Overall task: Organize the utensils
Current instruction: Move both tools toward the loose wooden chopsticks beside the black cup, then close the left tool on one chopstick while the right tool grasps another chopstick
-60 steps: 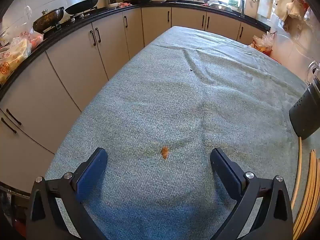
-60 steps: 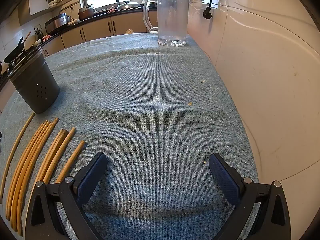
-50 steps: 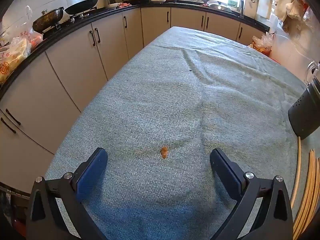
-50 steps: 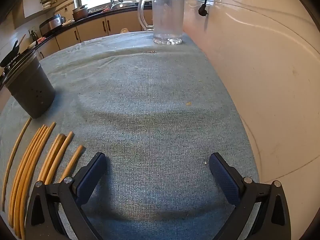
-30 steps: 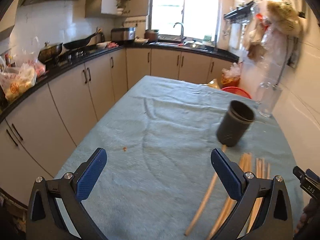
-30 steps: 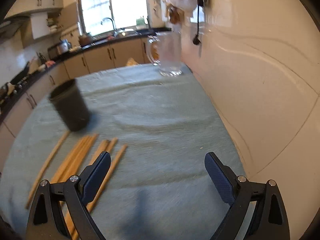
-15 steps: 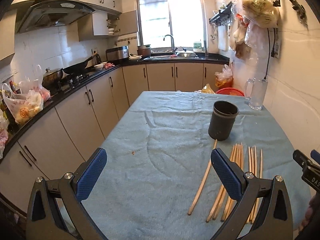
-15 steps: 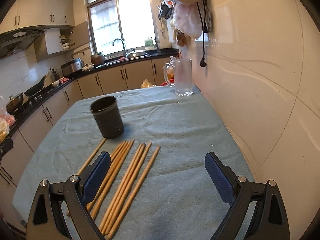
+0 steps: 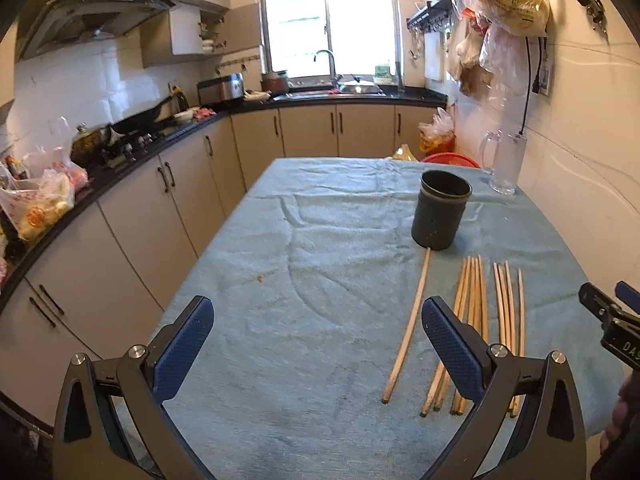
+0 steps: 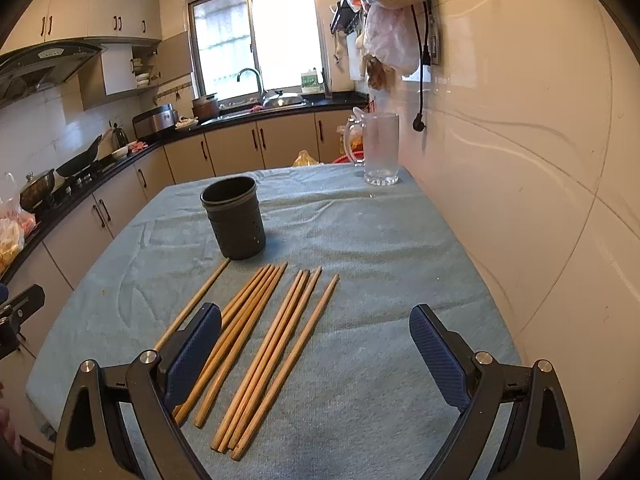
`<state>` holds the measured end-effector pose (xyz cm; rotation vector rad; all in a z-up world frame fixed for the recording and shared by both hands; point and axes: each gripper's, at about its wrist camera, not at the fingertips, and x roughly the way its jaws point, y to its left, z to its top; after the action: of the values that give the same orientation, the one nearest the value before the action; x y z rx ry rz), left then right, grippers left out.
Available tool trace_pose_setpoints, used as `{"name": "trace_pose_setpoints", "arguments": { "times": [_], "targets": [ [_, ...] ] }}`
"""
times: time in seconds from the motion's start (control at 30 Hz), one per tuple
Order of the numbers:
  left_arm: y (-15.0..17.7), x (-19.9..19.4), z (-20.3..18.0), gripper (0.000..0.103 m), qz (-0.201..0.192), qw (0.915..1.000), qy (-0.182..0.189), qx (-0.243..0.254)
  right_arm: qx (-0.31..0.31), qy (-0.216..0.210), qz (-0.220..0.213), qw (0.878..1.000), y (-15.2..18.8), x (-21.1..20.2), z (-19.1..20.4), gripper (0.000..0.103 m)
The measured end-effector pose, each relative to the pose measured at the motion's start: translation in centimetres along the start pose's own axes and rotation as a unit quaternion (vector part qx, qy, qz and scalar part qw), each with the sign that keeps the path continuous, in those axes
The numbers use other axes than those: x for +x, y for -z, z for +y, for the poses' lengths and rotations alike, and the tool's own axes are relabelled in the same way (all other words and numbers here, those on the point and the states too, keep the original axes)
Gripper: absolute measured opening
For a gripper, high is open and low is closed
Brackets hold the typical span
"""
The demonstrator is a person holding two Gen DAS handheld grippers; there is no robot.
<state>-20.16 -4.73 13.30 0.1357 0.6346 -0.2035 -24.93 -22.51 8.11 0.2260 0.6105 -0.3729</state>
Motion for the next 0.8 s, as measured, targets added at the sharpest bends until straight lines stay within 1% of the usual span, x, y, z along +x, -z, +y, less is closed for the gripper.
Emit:
{"name": "trace_pose_setpoints", "arguments": {
  "times": [0.13, 0.27, 0.33, 0.37, 0.43, 0.5, 0.53, 0.57, 0.6, 0.67, 0.73, 0.77, 0.8],
  "targets": [
    [0.3, 1.7, -0.5, 0.103, 0.017, 0.9997, 0.008, 0.016, -0.001, 0.003, 0.017, 1.0, 0.3, 1.4, -0.3, 0.097],
    [0.1, 4.3, -1.7, 0.103, 0.046, 0.9978, 0.035, 0.034, 0.003, 0.004, 0.037, 0.999, 0.7, 3.2, -0.7, 0.097],
    [-0.3, 6.2, -2.6, 0.103, 0.066, 0.9952, 0.053, 0.049, 0.004, 0.001, 0.051, 0.999, 1.0, 4.5, -1.0, 0.097],
    [-0.5, 7.1, -3.0, 0.103, 0.076, 0.9937, 0.06, 0.057, 0.004, -0.001, 0.056, 0.998, 1.0, 5.0, -1.1, 0.095],
    [-1.2, 9.0, -4.1, 0.099, 0.095, 0.9901, 0.075, 0.072, 0.0, -0.005, 0.071, 0.997, 0.9, 6.4, -1.4, 0.086],
    [-1.9, 10.9, -5.2, 0.089, 0.111, 0.9858, 0.093, 0.085, -0.004, -0.014, 0.088, 0.996, 0.6, 8.0, -1.7, 0.07],
    [-2.2, 11.8, -5.7, 0.086, 0.119, 0.9841, 0.097, 0.089, -0.002, -0.023, 0.099, 0.995, 0.4, 9.0, -2.0, 0.067],
    [-2.4, 12.8, -6.3, 0.08, 0.127, 0.9826, 0.099, 0.093, 0.002, -0.028, 0.109, 0.994, 0.1, 9.9, -2.3, 0.063],
    [-2.7, 13.8, -6.9, 0.078, 0.135, 0.9807, 0.103, 0.096, 0.007, -0.031, 0.117, 0.993, 0.0, 10.7, -2.5, 0.058],
    [-3.2, 16.1, -8.3, 0.078, 0.151, 0.9758, 0.124, 0.099, 0.013, -0.037, 0.132, 0.99, -0.3, 12.3, -2.8, 0.054],
    [-3.5, 18.1, -9.3, 0.071, 0.171, 0.9716, 0.132, 0.097, 0.021, -0.044, 0.149, 0.988, -0.7, 14.1, -3.1, 0.052],
    [-3.5, 19.0, -9.7, 0.066, 0.18, 0.9691, 0.137, 0.098, 0.023, -0.044, 0.154, 0.987, -0.7, 14.6, -3.1, 0.048],
    [-3.5, 19.8, -10.1, 0.064, 0.189, 0.9668, 0.141, 0.099, 0.025, -0.043, 0.163, 0.985, -0.8, 15.3, -3.2, 0.045]
  ]
}}
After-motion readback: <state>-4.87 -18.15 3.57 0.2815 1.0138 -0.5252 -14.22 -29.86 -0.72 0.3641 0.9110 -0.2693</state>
